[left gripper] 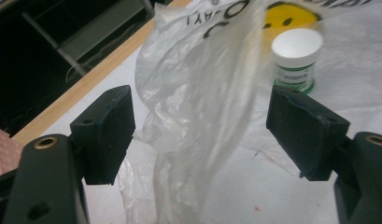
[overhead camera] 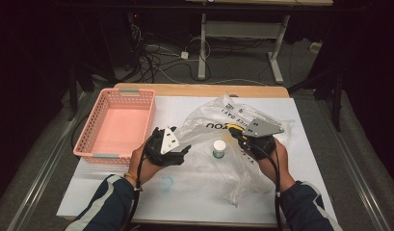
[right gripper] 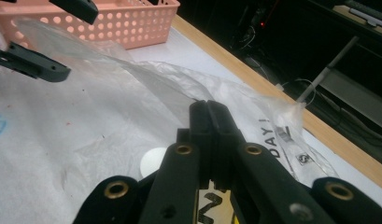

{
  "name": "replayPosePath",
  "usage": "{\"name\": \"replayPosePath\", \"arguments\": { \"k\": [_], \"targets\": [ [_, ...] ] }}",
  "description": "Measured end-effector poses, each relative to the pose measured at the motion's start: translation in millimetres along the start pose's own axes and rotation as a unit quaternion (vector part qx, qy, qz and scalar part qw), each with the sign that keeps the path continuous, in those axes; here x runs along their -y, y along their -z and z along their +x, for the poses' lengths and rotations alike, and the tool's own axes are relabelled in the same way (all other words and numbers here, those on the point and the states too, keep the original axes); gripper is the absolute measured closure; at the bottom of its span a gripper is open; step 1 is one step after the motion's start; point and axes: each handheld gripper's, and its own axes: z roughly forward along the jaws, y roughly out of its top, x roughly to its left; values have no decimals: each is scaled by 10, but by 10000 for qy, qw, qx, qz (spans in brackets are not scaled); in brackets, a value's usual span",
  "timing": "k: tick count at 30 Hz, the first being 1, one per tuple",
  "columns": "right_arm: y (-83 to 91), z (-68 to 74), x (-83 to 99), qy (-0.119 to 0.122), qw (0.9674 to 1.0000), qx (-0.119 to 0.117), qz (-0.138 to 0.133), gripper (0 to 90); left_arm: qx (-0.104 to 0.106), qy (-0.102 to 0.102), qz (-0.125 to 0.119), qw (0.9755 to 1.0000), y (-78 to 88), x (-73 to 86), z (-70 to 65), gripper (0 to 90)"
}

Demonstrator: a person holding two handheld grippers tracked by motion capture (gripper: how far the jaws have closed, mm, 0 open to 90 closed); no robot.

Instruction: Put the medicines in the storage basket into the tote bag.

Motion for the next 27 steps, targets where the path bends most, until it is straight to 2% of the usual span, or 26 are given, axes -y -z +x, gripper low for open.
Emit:
{"name": "replayPosePath", "arguments": {
  "k": [3, 5, 6, 8, 9, 10, 12, 14, 17, 22, 24, 27],
  "targets": [
    [51, -48, 14, -33, 10000, 20, -20, 900, -18, 86, 193, 9998, -110, -28, 16, 242],
    [77, -76, 25, -78, 10000, 33, -35, 900, 34, 123, 324, 9994, -180, -30, 26, 305],
    [89, -90, 29, -89, 9999, 47, -38, 900, 21, 122, 386, 9992, -202, -29, 25, 349],
    [112, -115, 39, -131, 9999, 67, -46, 900, 136, 127, 517, 9985, -257, -20, 29, 495],
    [121, -128, 46, -129, 9999, 61, -46, 900, 154, 100, 508, 9985, -269, -15, 33, 528],
    [127, -134, 52, -152, 9998, 80, -48, 900, 211, 118, 517, 9984, -273, -10, 40, 613],
    [136, -150, 67, -181, 9998, 71, -46, 900, 314, 126, 505, 9981, -282, 0, 50, 725],
    [135, -152, 79, -200, 9998, 51, -45, 900, 422, 214, 441, 9979, -281, 14, 48, 814],
    [138, -133, 93, -197, 9998, 14, -30, 887, 472, 201, 400, 9979, -269, 32, 50, 859],
    [194, -84, 126, -263, 9995, -125, -107, 779, 512, 227, 367, 9978, -270, 68, 39, 860],
    [228, -57, 142, -274, 9994, -163, -142, 650, 507, 209, 340, 9979, -271, 70, 27, 860],
    [322, 8, 180, -317, 9989, -247, -243, 552, 498, 193, 329, 9980, -273, 72, 12, 861]
  ]
}}
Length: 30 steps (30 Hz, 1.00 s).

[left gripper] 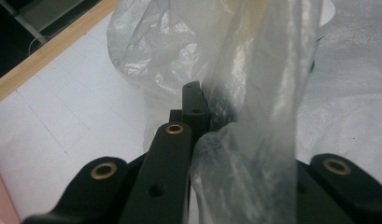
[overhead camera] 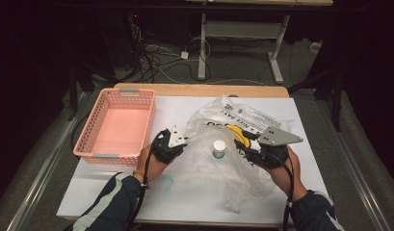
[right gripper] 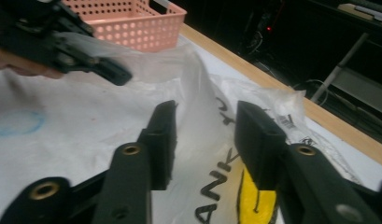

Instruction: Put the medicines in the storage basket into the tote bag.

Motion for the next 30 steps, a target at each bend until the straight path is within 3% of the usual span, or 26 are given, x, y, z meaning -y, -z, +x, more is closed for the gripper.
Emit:
{"name": "replayPosePath", "arguments": {
  "k": [3, 7, 16, 23, 27, 30],
  "targets": [
    [138, 80, 76, -96, 9999, -93, -69, 460, -17, -71, 45, 10000, -21, 11, -21, 861],
    [313, 190, 191, 46, 9995, -327, -18, 360, -33, -113, 71, 9999, -35, 18, -31, 860],
    [560, 346, 557, 113, 9971, -666, 364, 243, -47, -170, 145, 9997, -60, 31, -38, 860],
    [579, 401, 685, 393, 9928, -896, 693, 226, -29, -156, 143, 9998, -106, 35, -42, 860],
    [491, 406, 776, 670, 9884, -808, 1096, 240, -28, -172, 123, 9998, -115, 33, -42, 860],
    [413, 390, 845, 786, 9859, -612, 1345, 336, -61, -202, 128, 9997, -119, 34, -41, 860]
  ]
}}
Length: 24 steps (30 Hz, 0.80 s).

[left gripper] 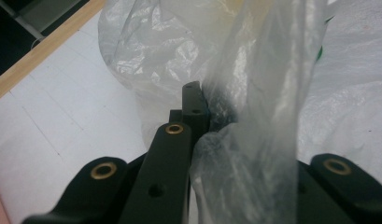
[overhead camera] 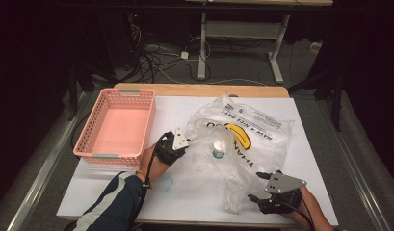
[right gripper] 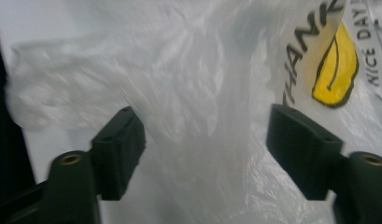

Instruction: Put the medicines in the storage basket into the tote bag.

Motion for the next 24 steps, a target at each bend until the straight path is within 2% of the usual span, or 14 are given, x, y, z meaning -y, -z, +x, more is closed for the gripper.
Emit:
{"name": "replayPosePath", "arguments": {
  "k": [3, 8, 10, 12, 15, 24],
  "targets": [
    [-48, -21, 29, 38, 9999, 28, 110, 504, -5, -25, 15, 10000, 4, 3, 4, 859],
    [-89, -32, 33, 79, 9998, -52, 173, 724, -6, -29, -23, 10000, 6, 3, 3, 859],
    [-92, -28, 21, 138, 9997, -33, 176, 786, 8, -28, -41, 10000, 9, 2, 4, 859],
    [-71, -27, 5, 100, 9999, 23, 67, 842, -7, -33, -82, 10000, 20, 0, 7, 859],
    [-17, -39, -20, 53, 9997, 171, -157, 884, -33, -25, -153, 9999, 47, -6, 14, 859],
    [156, -74, -124, -58, 9958, 436, -805, 898, -176, 1, -403, 9990, 247, -38, 75, 859]
  ]
}}
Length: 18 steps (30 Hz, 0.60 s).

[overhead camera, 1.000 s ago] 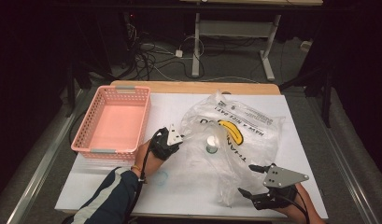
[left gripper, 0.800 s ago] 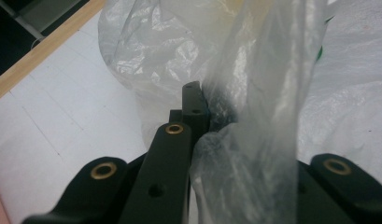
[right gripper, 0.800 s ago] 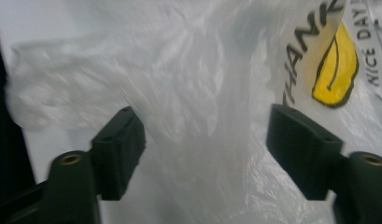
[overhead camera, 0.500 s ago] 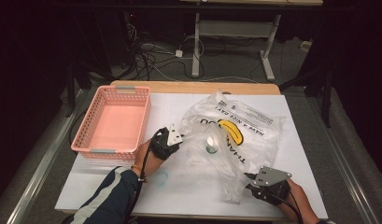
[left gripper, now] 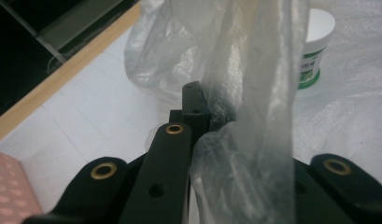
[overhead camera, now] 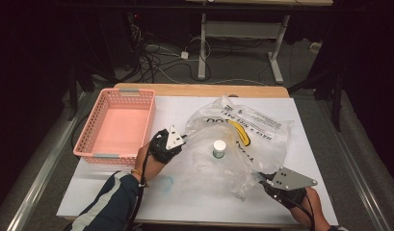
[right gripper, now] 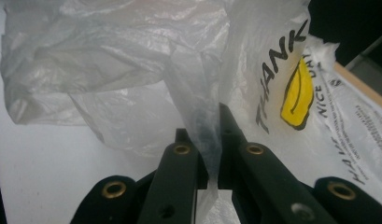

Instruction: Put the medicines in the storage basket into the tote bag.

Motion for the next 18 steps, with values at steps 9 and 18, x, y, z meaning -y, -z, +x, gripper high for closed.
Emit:
{"name": "replayPosePath", "arguments": {
  "k": [9, 18],
  "targets": [
    [181, -149, -150, -33, 9980, 355, -522, 900, -147, 222, -288, 9992, 190, -76, 153, 860],
    [250, -303, -312, 10, 9949, 616, -798, 900, -139, 215, -481, 9985, 344, -164, 264, 860]
  ]
}}
